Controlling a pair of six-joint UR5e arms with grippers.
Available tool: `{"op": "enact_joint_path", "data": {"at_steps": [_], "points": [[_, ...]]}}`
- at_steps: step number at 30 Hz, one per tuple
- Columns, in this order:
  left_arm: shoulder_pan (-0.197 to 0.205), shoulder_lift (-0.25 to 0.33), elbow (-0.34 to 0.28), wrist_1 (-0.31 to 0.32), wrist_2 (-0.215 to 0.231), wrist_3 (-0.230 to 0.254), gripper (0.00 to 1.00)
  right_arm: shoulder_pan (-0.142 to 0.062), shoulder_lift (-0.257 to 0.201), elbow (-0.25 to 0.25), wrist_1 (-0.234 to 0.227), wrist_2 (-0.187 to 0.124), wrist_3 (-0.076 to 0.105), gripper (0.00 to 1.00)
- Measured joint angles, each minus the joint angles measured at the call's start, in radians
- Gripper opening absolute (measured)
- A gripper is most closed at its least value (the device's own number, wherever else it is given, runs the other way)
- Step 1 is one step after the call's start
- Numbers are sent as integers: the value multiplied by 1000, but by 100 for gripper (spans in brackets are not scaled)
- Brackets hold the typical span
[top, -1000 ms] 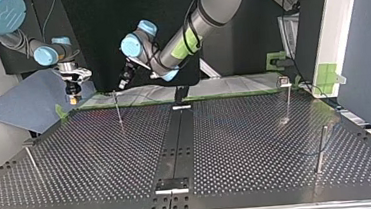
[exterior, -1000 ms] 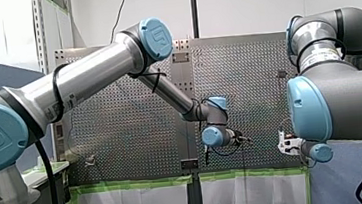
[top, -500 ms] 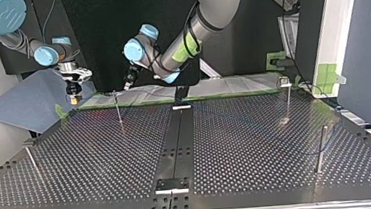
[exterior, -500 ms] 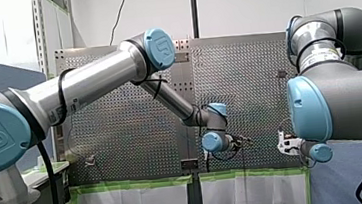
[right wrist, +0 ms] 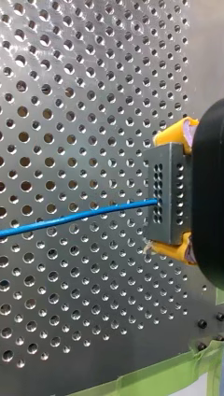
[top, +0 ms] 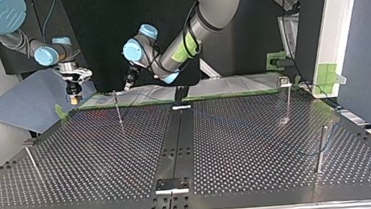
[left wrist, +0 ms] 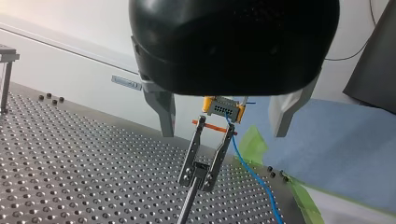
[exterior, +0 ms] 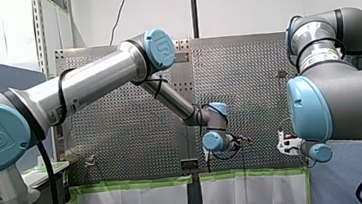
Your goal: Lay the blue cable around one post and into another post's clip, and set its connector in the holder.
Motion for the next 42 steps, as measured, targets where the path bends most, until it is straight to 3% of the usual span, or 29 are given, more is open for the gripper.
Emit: {"op": "enact_joint_path", "data": {"at_steps": [17,23,26,32,36,42], "points": [[1,0,0,-3,-3,0,99,1,0,0,3,-1,0,0],[4,0,-24,-3,-24,18,99,2,0,0,13,0,-10,0],[3,1,-44,-1,-32,37,99,2,0,1,28,-1,-28,0],[-6,2,-57,-15,-68,81,99,-1,-1,11,76,-21,-83,0],[-16,4,-63,-20,-100,112,99,-11,-5,35,84,-34,-121,0],[-25,41,-108,-16,-155,147,99,-18,-27,70,68,-66,-138,0]]}}
